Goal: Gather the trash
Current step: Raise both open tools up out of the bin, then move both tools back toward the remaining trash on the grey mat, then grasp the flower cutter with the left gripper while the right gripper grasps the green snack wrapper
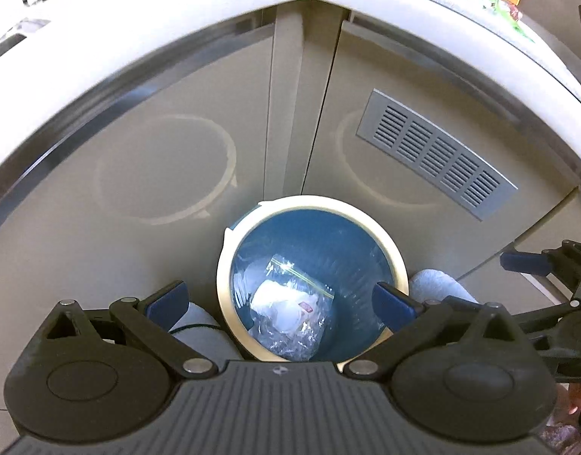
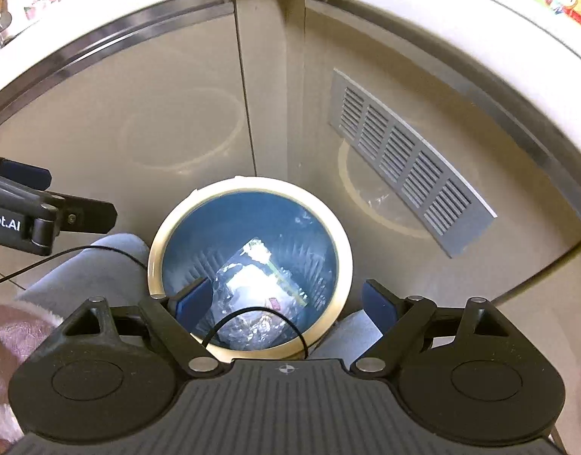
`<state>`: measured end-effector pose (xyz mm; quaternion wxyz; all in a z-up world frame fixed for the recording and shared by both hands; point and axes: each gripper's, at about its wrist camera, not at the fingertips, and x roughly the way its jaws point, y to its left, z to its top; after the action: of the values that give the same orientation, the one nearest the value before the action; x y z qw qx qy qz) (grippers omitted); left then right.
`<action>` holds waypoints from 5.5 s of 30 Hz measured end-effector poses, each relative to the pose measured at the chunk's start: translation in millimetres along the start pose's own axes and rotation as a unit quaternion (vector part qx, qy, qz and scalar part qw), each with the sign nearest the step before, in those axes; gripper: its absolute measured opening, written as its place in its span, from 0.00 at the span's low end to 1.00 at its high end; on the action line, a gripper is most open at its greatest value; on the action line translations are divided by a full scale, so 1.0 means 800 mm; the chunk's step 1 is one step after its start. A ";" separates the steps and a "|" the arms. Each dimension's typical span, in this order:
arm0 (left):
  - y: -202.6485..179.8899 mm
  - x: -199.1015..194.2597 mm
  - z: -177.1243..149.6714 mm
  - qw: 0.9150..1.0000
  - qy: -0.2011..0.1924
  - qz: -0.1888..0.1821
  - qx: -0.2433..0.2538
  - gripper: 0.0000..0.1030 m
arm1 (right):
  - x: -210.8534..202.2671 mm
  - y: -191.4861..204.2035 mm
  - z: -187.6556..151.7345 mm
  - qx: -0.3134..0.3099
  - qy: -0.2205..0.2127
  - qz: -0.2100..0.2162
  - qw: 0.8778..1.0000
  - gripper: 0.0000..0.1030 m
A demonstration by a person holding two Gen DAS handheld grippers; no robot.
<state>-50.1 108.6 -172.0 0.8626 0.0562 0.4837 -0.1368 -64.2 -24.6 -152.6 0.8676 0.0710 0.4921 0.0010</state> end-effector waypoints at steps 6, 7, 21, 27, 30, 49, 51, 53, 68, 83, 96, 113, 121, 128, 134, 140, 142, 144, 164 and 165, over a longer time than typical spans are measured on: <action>-0.005 -0.007 -0.001 1.000 -0.014 0.008 0.021 1.00 | -0.012 -0.001 -0.004 0.004 -0.010 0.000 1.000 0.85; -0.005 -0.009 -0.002 1.000 -0.017 0.009 0.023 1.00 | -0.014 -0.001 -0.004 0.004 -0.012 0.000 1.000 0.85; -0.008 -0.039 0.029 0.998 -0.060 0.014 0.030 1.00 | -0.054 -0.031 0.027 0.020 -0.073 -0.001 0.997 0.86; -0.016 -0.056 0.062 0.995 -0.087 0.020 0.037 1.00 | -0.081 -0.058 0.047 0.041 -0.112 -0.002 0.993 0.87; -0.023 -0.064 0.075 0.994 -0.099 0.021 0.045 1.00 | -0.088 -0.074 0.054 0.052 -0.128 -0.002 0.990 0.87; -0.090 -0.087 0.227 0.971 -0.207 0.067 0.101 1.00 | -0.161 -0.167 0.124 0.095 -0.260 -0.053 0.959 0.94; -0.097 -0.081 0.257 0.965 -0.227 0.080 0.104 1.00 | -0.161 -0.182 0.141 0.096 -0.269 -0.067 0.956 0.95; -0.100 -0.068 0.291 0.963 -0.236 0.078 0.102 1.00 | -0.152 -0.203 0.161 0.102 -0.271 -0.074 0.954 0.99; -0.123 0.117 0.479 0.978 -0.176 -0.038 0.105 1.00 | -0.014 -0.336 0.274 0.220 -0.208 -0.189 0.934 1.00; -0.139 0.217 0.517 0.974 -0.167 -0.079 0.131 1.00 | 0.057 -0.361 0.309 0.223 -0.155 -0.200 0.941 1.00; -0.139 0.217 0.517 0.974 -0.168 -0.079 0.131 1.00 | 0.057 -0.358 0.308 0.219 -0.152 -0.203 0.942 1.00; -0.140 0.217 0.517 0.974 -0.169 -0.078 0.130 1.00 | 0.057 -0.359 0.309 0.219 -0.152 -0.202 0.942 1.00; -0.139 0.217 0.517 0.974 -0.169 -0.078 0.130 1.00 | 0.057 -0.359 0.309 0.219 -0.152 -0.201 0.942 1.00; -0.139 0.217 0.517 0.974 -0.170 -0.078 0.130 1.00 | 0.057 -0.359 0.309 0.218 -0.152 -0.202 0.943 1.00; -0.139 0.216 0.517 0.974 -0.170 -0.077 0.130 1.00 | 0.057 -0.359 0.309 0.217 -0.151 -0.202 0.943 1.00; -0.140 0.216 0.517 0.974 -0.170 -0.077 0.129 1.00 | 0.057 -0.359 0.309 0.217 -0.152 -0.201 0.943 1.00; -0.139 0.212 0.513 0.974 -0.168 -0.079 0.132 1.00 | 0.056 -0.358 0.308 0.215 -0.151 -0.199 0.944 1.00; -0.139 0.206 0.510 0.976 -0.157 -0.075 0.131 1.00 | 0.054 -0.358 0.306 0.210 -0.152 -0.192 0.947 1.00; -0.145 0.172 0.493 0.982 -0.123 -0.083 0.121 0.80 | 0.038 -0.303 0.299 0.098 -0.177 -0.110 0.973 0.42; -0.146 0.169 0.491 0.981 -0.124 -0.080 0.123 0.80 | 0.036 -0.303 0.299 0.099 -0.183 -0.107 0.972 0.36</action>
<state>304.9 -117.7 -76.1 0.8885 0.1057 0.3554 -0.2703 138.2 -291.9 -86.4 0.9266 0.1025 0.3278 -0.1531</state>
